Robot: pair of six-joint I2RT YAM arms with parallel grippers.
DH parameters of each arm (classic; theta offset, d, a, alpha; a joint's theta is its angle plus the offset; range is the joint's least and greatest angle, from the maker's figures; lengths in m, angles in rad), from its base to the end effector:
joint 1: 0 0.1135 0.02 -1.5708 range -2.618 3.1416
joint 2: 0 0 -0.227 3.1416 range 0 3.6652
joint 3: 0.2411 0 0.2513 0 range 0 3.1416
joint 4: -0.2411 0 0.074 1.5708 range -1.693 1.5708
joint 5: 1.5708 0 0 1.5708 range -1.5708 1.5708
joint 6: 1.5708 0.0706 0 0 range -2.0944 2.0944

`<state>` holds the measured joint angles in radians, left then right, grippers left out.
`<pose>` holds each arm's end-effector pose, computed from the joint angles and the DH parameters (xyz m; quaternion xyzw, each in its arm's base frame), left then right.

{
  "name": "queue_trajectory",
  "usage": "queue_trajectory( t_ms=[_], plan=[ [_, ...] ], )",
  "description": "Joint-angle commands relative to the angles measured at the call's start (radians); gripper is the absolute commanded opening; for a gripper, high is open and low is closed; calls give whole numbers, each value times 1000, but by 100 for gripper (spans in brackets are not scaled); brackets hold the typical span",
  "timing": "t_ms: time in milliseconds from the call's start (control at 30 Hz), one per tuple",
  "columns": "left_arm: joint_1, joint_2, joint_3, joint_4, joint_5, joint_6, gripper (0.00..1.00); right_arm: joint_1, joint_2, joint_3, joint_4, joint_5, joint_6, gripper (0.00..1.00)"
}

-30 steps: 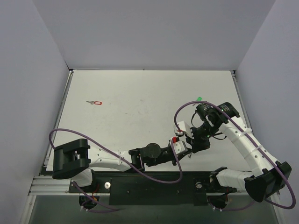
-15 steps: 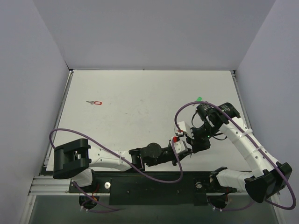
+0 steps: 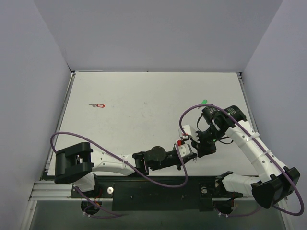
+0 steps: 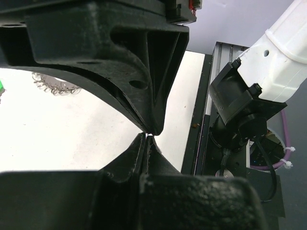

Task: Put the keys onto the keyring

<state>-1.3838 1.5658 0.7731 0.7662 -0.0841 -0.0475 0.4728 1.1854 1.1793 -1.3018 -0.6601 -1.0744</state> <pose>0.0759 -0.3695 0.2050 0.4204 0.5800 -0.4346 0.5458 0.1697 0.1354 0.2571 -0.6857 0.6413 0.2701 0.2136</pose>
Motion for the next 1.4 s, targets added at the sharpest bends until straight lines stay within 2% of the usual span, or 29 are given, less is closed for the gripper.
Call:
queue_trajectory(
  t_ms=[0, 33, 100, 167, 233, 367, 533, 767, 1133, 1367],
  plan=[
    [6, -26, -12, 109, -17, -44, 0, -6, -30, -4, -21, -52, 10, 4],
    [6, -41, -27, 157, -28, -52, 0, -11, -36, -4, -17, -58, 16, 7],
    [6, -61, -72, 236, -66, -78, 0, -42, -52, -3, -13, -90, 18, 25],
    [6, -81, -121, 339, -107, -106, 0, -91, -72, -4, -13, -159, 2, 33],
    [5, -88, -176, 462, -146, -130, 0, -158, -96, -7, -17, -211, -36, 39],
    [-4, -76, -247, 697, -209, -161, 0, -210, -164, -43, -8, -318, -177, 44],
    [-12, -23, -250, 866, -198, -158, 0, -226, -191, -70, 16, -430, -284, 44],
    [-20, -12, -235, 875, -168, -144, 0, -229, -155, -84, 16, -513, -364, 42],
    [-20, -32, -241, 861, -157, -132, 0, -235, -92, -101, 13, -519, -383, 26],
    [-20, -32, -239, 863, -152, -132, 0, -234, -63, -107, 15, -533, -398, 25]
  ],
)
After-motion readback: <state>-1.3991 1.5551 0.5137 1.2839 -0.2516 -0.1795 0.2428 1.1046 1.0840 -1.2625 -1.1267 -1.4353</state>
